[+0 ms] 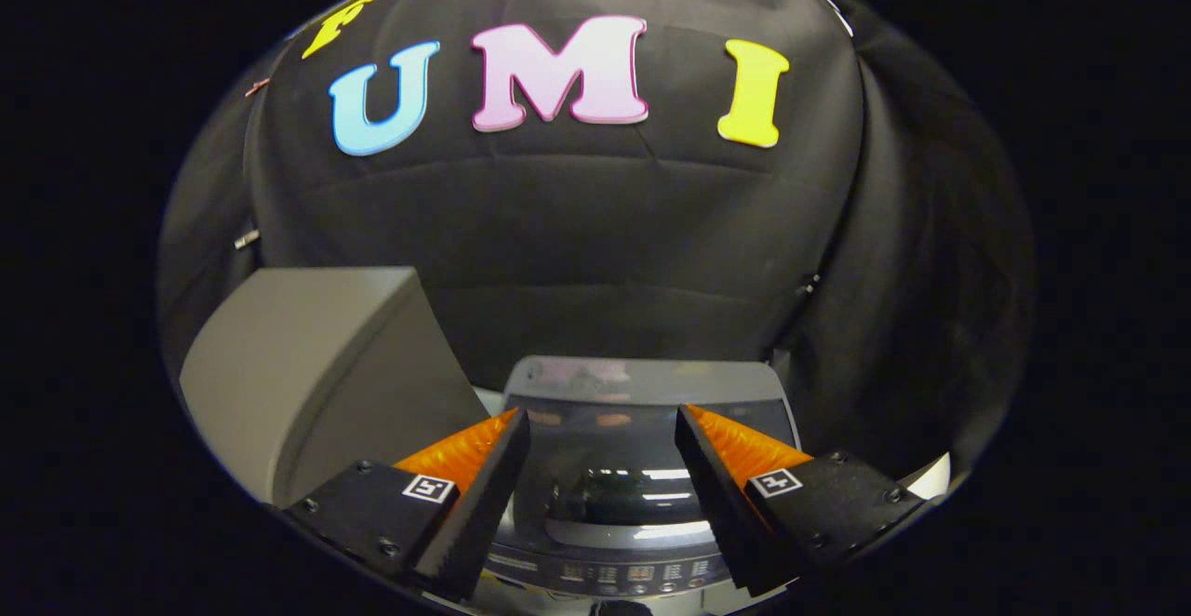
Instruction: Put the clothes into the washing machine and then close the washing machine lid.
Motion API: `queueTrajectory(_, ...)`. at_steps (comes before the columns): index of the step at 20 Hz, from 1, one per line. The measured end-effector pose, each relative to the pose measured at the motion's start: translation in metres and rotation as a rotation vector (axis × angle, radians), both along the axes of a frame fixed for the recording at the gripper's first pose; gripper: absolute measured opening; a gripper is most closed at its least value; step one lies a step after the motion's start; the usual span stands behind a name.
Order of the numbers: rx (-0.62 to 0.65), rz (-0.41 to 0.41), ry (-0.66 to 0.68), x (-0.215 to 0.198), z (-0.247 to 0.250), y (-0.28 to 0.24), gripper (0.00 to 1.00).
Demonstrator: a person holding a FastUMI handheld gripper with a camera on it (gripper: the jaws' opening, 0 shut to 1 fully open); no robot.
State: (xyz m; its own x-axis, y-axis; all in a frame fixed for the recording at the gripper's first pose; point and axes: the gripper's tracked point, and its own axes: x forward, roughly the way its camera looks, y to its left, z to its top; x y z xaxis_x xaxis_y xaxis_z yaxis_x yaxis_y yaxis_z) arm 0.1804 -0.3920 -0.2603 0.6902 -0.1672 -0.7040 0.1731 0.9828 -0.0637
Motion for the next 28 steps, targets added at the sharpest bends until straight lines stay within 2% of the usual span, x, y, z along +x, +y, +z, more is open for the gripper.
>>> queueTrajectory(5, -0.054, -0.068, -0.303, 0.049, 0.091, 0.023, 0.98)
queueTrajectory(8, -0.047, -0.072, -0.437, 0.076, 0.145, 0.047, 0.99)
queueTrajectory(14, -0.026, 0.02, -0.556, 0.088, 0.192, 0.103, 0.99)
queueTrajectory(17, -0.063, 0.048, -0.563, 0.098, 0.2, 0.103, 0.99)
queueTrajectory(23, -0.075, 0.046, -0.649, 0.107, 0.232, 0.103, 0.98)
queueTrajectory(28, -0.076, 0.037, -0.619, 0.107, 0.218, 0.112, 0.98)
